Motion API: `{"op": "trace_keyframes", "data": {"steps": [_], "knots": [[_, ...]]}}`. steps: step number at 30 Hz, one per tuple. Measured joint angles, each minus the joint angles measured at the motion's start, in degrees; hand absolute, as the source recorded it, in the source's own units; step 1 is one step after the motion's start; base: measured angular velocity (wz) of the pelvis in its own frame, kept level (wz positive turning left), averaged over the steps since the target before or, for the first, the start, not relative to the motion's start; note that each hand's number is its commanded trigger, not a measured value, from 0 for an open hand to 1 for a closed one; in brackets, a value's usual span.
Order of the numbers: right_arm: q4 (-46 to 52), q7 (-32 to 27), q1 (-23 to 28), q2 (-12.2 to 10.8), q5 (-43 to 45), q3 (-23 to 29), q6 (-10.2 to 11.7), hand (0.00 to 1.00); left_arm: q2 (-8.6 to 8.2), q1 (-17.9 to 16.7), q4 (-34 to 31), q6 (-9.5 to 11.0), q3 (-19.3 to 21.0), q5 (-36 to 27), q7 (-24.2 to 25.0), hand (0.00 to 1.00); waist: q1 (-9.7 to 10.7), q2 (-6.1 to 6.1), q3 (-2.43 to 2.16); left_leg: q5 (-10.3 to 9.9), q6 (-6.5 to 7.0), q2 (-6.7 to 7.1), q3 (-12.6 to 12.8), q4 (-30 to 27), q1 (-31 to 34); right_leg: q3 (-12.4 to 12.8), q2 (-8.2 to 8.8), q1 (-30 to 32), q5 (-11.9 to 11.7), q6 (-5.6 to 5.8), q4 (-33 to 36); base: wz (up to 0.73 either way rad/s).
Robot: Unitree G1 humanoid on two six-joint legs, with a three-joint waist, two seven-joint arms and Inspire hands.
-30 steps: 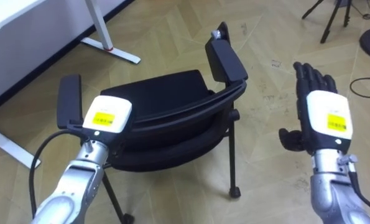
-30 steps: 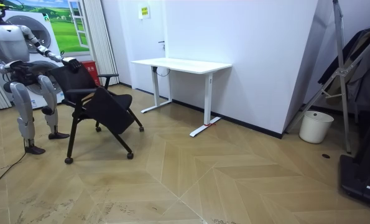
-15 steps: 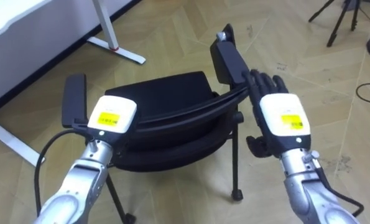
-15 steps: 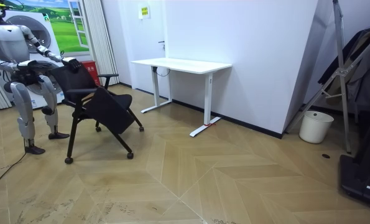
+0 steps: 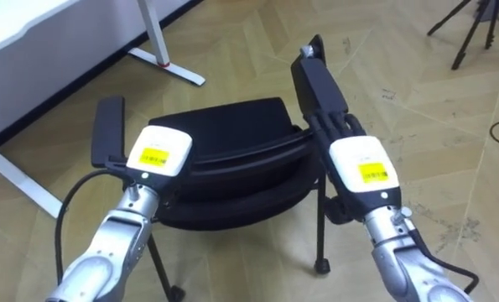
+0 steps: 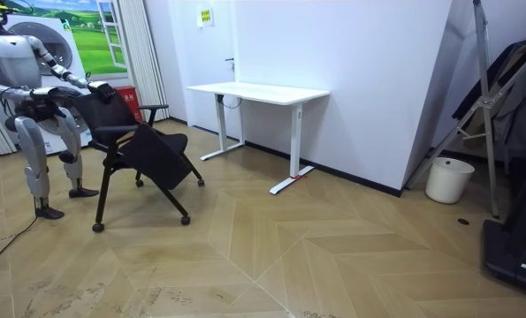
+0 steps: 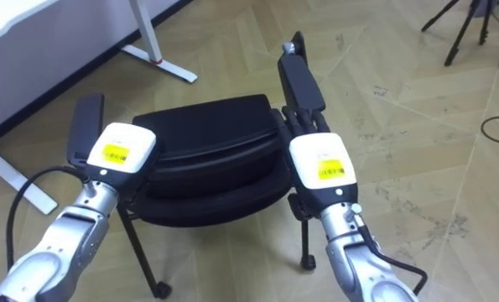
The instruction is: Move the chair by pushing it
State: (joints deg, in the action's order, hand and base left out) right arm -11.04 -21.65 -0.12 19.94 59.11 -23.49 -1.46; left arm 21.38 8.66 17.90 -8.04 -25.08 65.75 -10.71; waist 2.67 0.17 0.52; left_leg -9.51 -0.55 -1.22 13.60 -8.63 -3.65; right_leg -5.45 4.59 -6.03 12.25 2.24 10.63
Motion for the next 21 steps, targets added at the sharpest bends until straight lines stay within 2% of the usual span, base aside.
{"op": "trace_keyframes", "data": {"steps": [7, 16, 18, 21], "knots": [[-0.32, 0.37, -1.80, -0.02, 0.68, -3.18, -2.34, 0.00, 0.02, 0.90, 0.37, -0.78, -1.32, -0.17, -0.19, 1.00, -0.09, -0.51, 0.23, 0.00, 0.01, 0.02, -0.68, -0.29, 0.39, -0.68, 0.02, 0.04, 0.00, 0.00, 0.01, 0.05], [-1.85, 0.69, -2.65, -0.11, 4.51, -3.89, -4.42, 0.00, 0.07, 2.33, 0.66, -1.23, -2.91, 0.19, -0.30, 1.00, -0.87, -1.04, 0.12, 0.01, 0.00, 0.04, -1.46, -0.63, 0.96, -1.28, 0.02, 0.14, 0.00, 0.00, 0.02, 0.04], [-2.17, 1.25, -3.62, -0.15, 4.50, -4.61, -4.49, 0.00, 0.06, 2.80, 1.04, -1.31, -3.40, 0.20, -0.30, 1.00, -1.09, -1.16, 0.10, 0.01, 0.01, 0.04, -1.47, -0.67, 0.95, -1.37, 0.03, 0.09, 0.00, 0.00, 0.04, 0.00], [-2.18, 2.62, -5.34, -0.50, 4.81, -4.88, -4.38, 0.00, 0.05, 3.02, 1.13, -1.30, -3.77, 0.31, -0.30, 1.00, -1.64, -1.62, 0.33, 0.02, 0.01, 0.04, -1.49, -0.75, 0.98, -1.54, 0.05, 0.11, 0.00, 0.00, 0.05, 0.00]]}}
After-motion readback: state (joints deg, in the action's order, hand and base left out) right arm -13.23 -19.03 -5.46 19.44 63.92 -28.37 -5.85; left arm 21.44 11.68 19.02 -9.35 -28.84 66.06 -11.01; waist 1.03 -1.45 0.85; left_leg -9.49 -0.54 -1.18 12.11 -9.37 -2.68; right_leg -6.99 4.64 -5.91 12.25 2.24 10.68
